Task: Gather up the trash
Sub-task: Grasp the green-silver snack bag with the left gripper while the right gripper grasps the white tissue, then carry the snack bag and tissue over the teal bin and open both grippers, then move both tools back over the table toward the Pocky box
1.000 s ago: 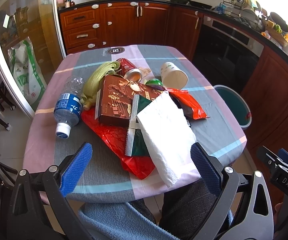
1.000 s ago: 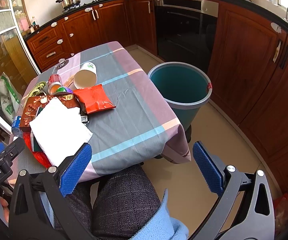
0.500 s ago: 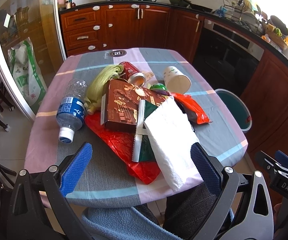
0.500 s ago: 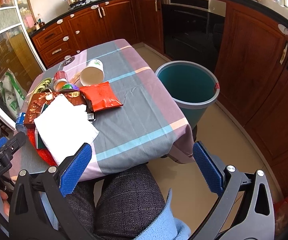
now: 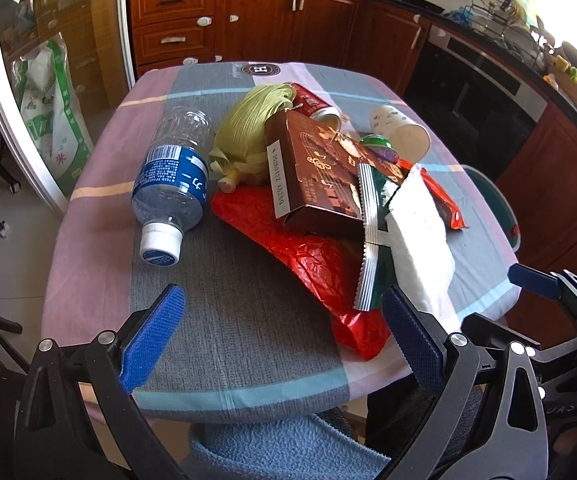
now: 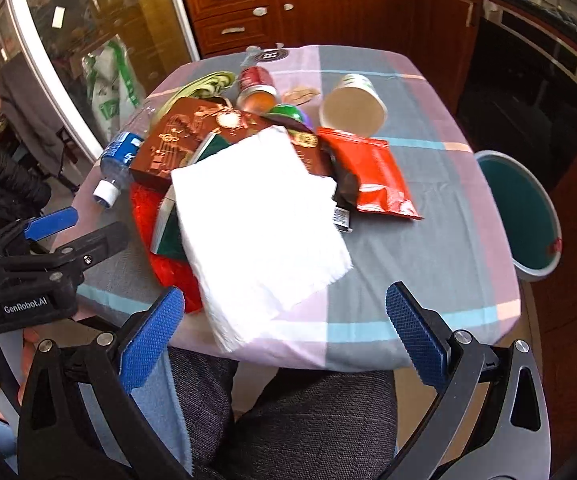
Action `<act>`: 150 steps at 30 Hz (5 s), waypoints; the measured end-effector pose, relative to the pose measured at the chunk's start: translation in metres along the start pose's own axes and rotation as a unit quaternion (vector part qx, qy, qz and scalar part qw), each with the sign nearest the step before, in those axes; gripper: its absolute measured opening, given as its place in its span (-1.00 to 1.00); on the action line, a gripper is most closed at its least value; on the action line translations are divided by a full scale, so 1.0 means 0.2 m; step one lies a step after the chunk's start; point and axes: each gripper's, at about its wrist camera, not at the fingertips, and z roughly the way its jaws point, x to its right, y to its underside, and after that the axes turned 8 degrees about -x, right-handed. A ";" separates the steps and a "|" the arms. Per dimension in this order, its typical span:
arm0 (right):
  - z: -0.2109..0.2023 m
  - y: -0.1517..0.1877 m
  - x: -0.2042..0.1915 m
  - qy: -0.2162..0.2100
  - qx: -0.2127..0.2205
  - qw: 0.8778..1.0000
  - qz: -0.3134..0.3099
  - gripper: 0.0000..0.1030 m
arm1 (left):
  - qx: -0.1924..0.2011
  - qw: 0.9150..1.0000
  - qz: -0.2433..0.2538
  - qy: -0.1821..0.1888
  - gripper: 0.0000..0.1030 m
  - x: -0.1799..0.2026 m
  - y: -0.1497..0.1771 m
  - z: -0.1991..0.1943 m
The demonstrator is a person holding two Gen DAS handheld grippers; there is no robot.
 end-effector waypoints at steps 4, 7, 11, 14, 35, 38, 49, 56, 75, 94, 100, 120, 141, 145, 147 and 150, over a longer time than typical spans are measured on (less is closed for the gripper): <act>0.11 -0.06 -0.06 -0.011 -0.023 1.000 -0.012 0.88 | 0.009 1.000 0.000 0.000 0.91 -0.09 0.00 0.00; 0.18 -0.06 -0.04 -0.019 -0.042 0.999 -0.001 0.88 | 0.013 0.999 -0.012 0.033 0.91 -0.17 0.00 0.00; 0.25 -0.04 0.00 -0.034 -0.058 0.997 0.022 0.75 | 0.002 0.999 -0.011 0.046 0.92 -0.20 -0.02 0.00; 0.25 -0.02 0.04 -0.061 -0.068 0.995 0.036 -0.24 | -0.007 1.000 0.010 0.004 0.92 -0.14 -0.03 0.00; 0.00 0.09 0.43 -0.075 -0.003 0.988 0.138 -0.83 | -0.053 0.987 0.133 0.072 0.79 0.36 -0.12 0.18; 0.02 0.09 0.45 -0.081 -0.008 0.986 0.145 -0.83 | -0.061 0.986 0.143 0.063 0.76 0.40 -0.11 0.22; 0.12 0.12 0.48 -0.104 -0.022 0.982 0.156 -0.83 | -0.063 0.983 0.161 0.057 -0.50 0.51 -0.09 0.23; 0.08 0.14 0.52 -0.120 -0.011 0.979 0.163 -0.83 | -0.027 0.977 0.191 0.088 -0.81 0.64 -0.09 0.04; -0.32 0.03 1.30 -0.088 0.104 0.953 0.270 -0.83 | 0.027 0.942 0.294 0.156 -0.81 1.25 -0.50 -0.07; 0.23 -0.08 1.98 -0.093 0.008 0.925 0.369 0.19 | -0.131 0.923 0.316 0.175 -0.71 1.84 -0.72 0.89; 0.22 -0.11 2.02 -0.064 0.011 0.925 0.375 0.64 | -0.096 0.936 0.310 0.135 0.87 1.82 -0.80 0.90; -0.05 -0.06 1.75 -0.004 0.035 0.941 0.337 0.68 | -0.090 0.943 0.294 0.128 0.92 1.60 -0.67 0.59; -0.11 -0.19 0.97 -0.031 0.015 0.977 0.209 0.83 | -0.045 0.975 0.205 0.072 0.92 0.72 -0.50 0.21; -0.01 -0.24 0.81 -0.039 -0.005 0.982 0.185 0.83 | -0.046 0.984 0.168 0.049 0.92 0.42 -0.48 0.17; 0.04 -0.27 0.73 -0.043 -0.016 0.984 0.175 0.83 | -0.052 0.986 0.150 0.045 0.92 0.30 -0.48 0.18; 0.10 -0.29 0.61 -0.048 -0.023 0.987 0.152 0.83 | -0.063 0.989 0.127 0.051 0.92 0.14 -0.46 0.20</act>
